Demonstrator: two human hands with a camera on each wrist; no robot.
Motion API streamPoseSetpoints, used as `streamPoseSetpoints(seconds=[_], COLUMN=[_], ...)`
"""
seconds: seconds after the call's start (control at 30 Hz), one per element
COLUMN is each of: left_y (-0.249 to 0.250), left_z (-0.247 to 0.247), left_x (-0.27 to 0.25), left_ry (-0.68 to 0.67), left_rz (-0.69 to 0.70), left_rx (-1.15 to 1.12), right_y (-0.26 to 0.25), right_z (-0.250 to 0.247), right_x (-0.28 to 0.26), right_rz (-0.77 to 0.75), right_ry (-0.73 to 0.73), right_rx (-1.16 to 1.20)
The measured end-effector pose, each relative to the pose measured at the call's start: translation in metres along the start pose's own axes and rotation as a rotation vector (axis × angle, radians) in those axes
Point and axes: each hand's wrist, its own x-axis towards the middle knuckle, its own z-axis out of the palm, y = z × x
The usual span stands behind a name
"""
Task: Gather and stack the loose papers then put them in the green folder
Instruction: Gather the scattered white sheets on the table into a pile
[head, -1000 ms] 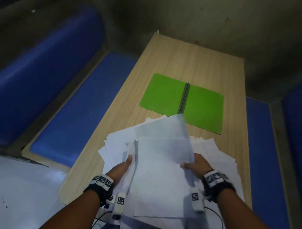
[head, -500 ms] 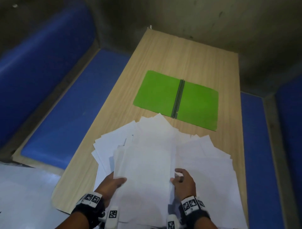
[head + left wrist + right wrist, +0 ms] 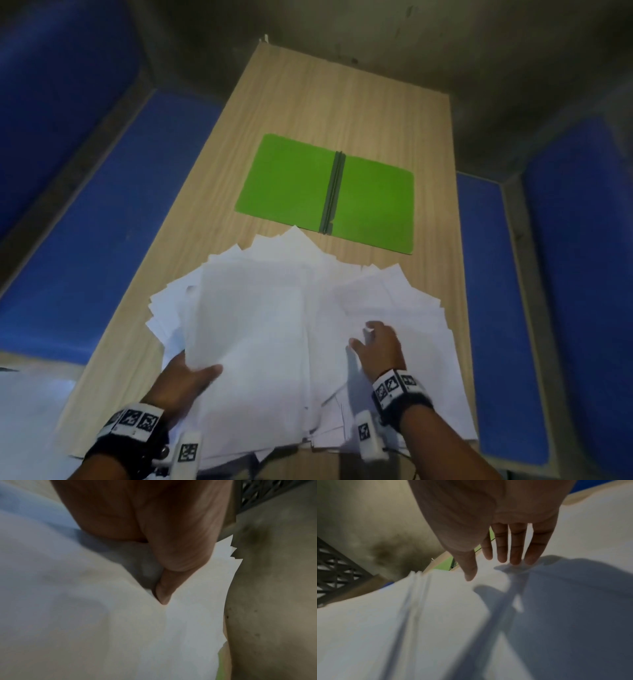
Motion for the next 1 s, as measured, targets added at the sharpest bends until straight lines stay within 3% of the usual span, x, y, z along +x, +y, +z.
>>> streamPoseSetpoints(seconds=[0.1,0.27,0.37,0.5,0.67,0.87,1.0], left_y=[0.001,0.010,0.010,0.013,0.028,0.035,0.045], left_z=[-0.024,-0.034,-0.026,-0.030,-0.044,-0.046,-0.041], left_x=[0.001,-0.007,-0.012,-0.018,-0.035,-0.044,-0.054], left_ry=[0.104,0.221,0.232,0.261,0.277,0.292,0.331], left_rz=[0.003,0.025,-0.007,-0.088,-0.136,-0.202,-0.223], left_rx=[-0.053,0.030,-0.023,-0.206,-0.282,-0.294,-0.246], right_y=[-0.004,-0.021,-0.025,-0.013,0.022,0.028,0.017], right_z=[0.000,0.031,0.042,0.003,-0.060,-0.068,-0.073], right_x=[0.011,0.004,0.002,0.025,0.059,0.069,0.075], right_rz=[0.041,0.087,-0.004,-0.185,-0.270,-0.425,-0.358], right_ry=[-0.069,-0.172,-0.191,-0.075,-0.225,-0.188,-0.270], right_rx=[-0.254,0.056,0.041,-0.379,-1.008,-1.140,-1.162])
